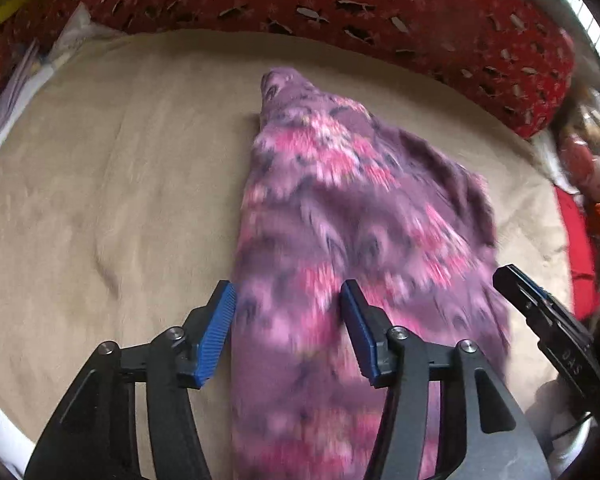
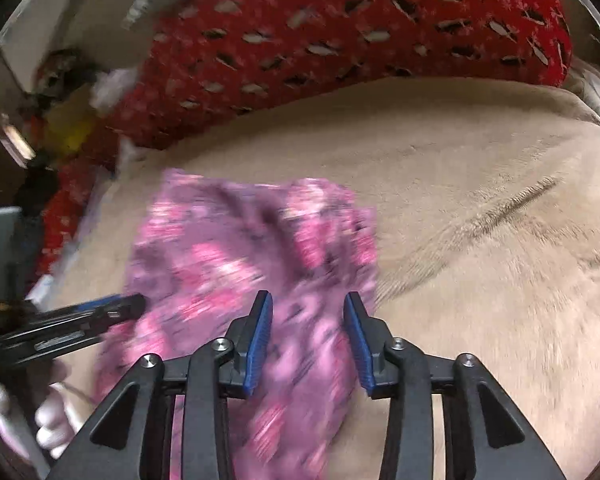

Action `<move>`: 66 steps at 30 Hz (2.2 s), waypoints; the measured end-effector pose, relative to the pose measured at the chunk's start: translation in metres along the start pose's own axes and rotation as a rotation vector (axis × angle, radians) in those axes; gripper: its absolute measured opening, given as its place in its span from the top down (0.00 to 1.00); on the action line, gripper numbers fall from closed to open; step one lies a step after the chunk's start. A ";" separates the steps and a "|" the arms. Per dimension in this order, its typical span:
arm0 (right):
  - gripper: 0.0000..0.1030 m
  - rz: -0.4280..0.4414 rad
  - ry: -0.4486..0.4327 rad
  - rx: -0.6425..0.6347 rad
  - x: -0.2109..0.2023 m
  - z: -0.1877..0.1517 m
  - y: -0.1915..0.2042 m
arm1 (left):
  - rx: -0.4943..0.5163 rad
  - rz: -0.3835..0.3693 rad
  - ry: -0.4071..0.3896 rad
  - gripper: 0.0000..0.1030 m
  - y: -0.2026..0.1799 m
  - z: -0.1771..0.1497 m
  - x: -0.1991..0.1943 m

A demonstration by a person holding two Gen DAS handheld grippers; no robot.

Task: Fold small clothes

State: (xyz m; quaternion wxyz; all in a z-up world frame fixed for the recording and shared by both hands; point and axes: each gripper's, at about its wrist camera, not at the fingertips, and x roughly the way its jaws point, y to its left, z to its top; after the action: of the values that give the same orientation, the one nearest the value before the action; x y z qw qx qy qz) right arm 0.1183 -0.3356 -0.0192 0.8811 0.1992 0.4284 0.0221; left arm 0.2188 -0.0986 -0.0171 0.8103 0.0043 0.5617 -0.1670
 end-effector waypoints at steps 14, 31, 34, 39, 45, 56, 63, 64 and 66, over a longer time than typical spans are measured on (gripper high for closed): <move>0.35 -0.077 0.099 -0.073 -0.031 -0.064 0.012 | -0.072 -0.086 0.040 0.40 0.036 -0.075 -0.032; 0.00 -0.293 0.152 0.012 -0.028 -0.121 -0.001 | -0.013 0.007 0.090 0.37 0.012 -0.104 -0.007; 0.03 -0.328 0.137 0.057 -0.041 -0.114 0.002 | -0.016 0.012 0.090 0.37 0.012 -0.109 -0.012; 0.01 -0.401 0.153 0.059 -0.046 -0.120 -0.004 | -0.026 0.021 0.097 0.33 0.016 -0.117 -0.017; 0.03 -0.355 0.161 0.126 -0.064 -0.121 -0.006 | -0.052 0.008 0.087 0.32 0.028 -0.137 -0.036; 0.01 -0.408 -0.028 -0.074 -0.137 -0.141 0.053 | 0.060 0.214 -0.096 0.32 0.034 -0.194 -0.085; 0.01 -0.421 -0.125 -0.121 -0.143 -0.139 0.064 | 0.104 0.276 -0.184 0.32 0.021 -0.215 -0.106; 0.01 -0.419 -0.148 -0.121 -0.148 -0.142 0.066 | 0.111 0.273 -0.190 0.32 0.019 -0.217 -0.108; 0.01 -0.413 -0.178 -0.121 -0.155 -0.146 0.067 | 0.121 0.260 -0.187 0.32 0.014 -0.210 -0.103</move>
State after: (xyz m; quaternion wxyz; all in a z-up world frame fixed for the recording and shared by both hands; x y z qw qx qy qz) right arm -0.0827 -0.2579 0.0407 0.9115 0.0553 0.3787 -0.1504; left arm -0.0006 -0.0176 -0.0032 0.8721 0.1104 0.4674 -0.0938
